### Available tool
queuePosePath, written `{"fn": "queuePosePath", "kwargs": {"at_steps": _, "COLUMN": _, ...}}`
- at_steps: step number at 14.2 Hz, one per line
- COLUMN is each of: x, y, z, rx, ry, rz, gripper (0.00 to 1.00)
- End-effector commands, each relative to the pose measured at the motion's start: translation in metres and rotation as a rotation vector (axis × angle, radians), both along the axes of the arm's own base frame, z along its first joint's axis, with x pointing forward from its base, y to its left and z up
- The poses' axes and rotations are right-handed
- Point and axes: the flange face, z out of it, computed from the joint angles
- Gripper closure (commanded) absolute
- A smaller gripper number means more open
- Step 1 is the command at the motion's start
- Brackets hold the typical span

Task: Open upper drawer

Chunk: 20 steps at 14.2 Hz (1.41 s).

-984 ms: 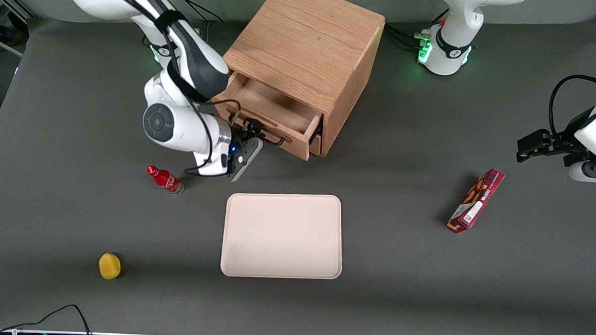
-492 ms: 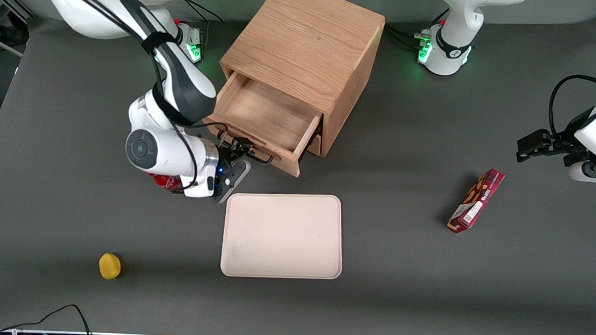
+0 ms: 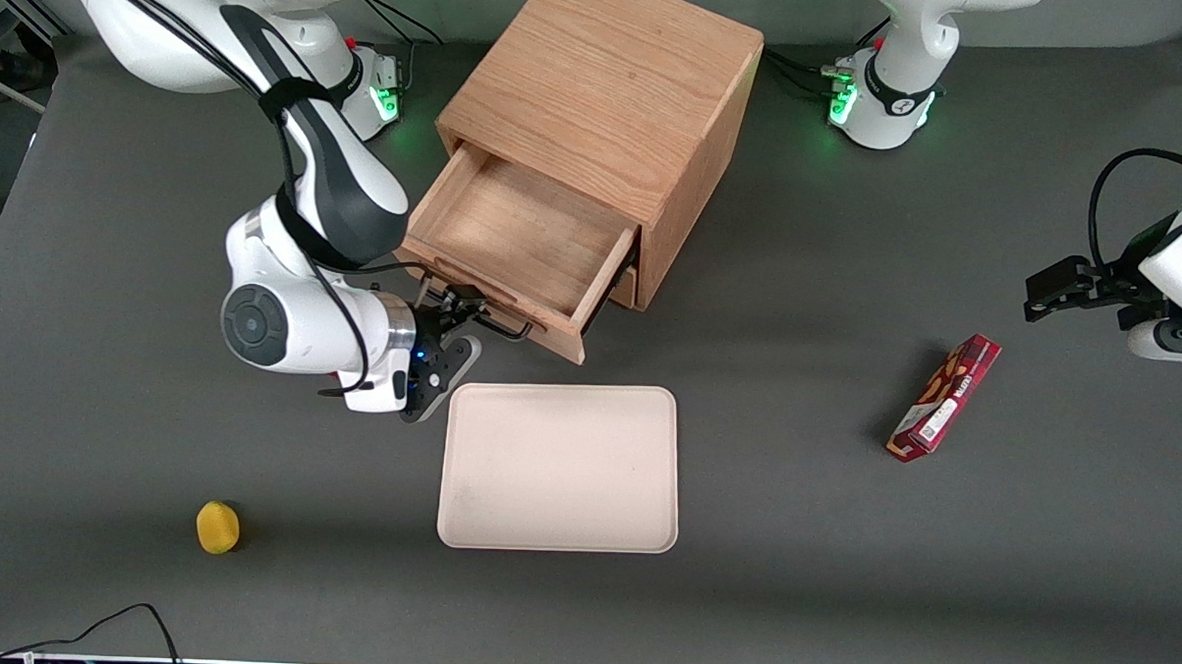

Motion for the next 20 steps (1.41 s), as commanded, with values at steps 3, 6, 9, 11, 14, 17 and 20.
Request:
{"fn": "queuePosePath", "kwargs": {"at_steps": 3, "x": 0.016, "y": -0.001, "z": -0.002, "rx": -0.012, "ry": -0.002, "rz": 0.001, "gripper": 0.0}}
{"fn": "queuePosePath", "kwargs": {"at_steps": 6, "x": 0.022, "y": -0.009, "z": -0.012, "rx": -0.025, "ry": 0.001, "rz": -0.007, "gripper": 0.0}}
{"fn": "queuePosePath", "kwargs": {"at_steps": 9, "x": 0.034, "y": -0.011, "z": -0.014, "rx": -0.028, "ry": -0.016, "rz": -0.009, "gripper": 0.0}}
{"fn": "queuePosePath", "kwargs": {"at_steps": 11, "x": 0.039, "y": -0.013, "z": -0.014, "rx": -0.034, "ry": -0.026, "rz": -0.007, "gripper": 0.0}}
{"fn": "queuePosePath", "kwargs": {"at_steps": 14, "x": 0.044, "y": -0.018, "z": -0.021, "rx": -0.049, "ry": -0.028, "rz": -0.008, "gripper": 0.0}}
{"fn": "queuePosePath", "kwargs": {"at_steps": 17, "x": 0.053, "y": -0.03, "z": -0.02, "rx": -0.065, "ry": -0.024, "rz": -0.016, "gripper": 0.0}}
{"fn": "queuePosePath", "kwargs": {"at_steps": 20, "x": 0.058, "y": -0.031, "z": -0.017, "rx": -0.061, "ry": -0.02, "rz": -0.016, "gripper": 0.0}}
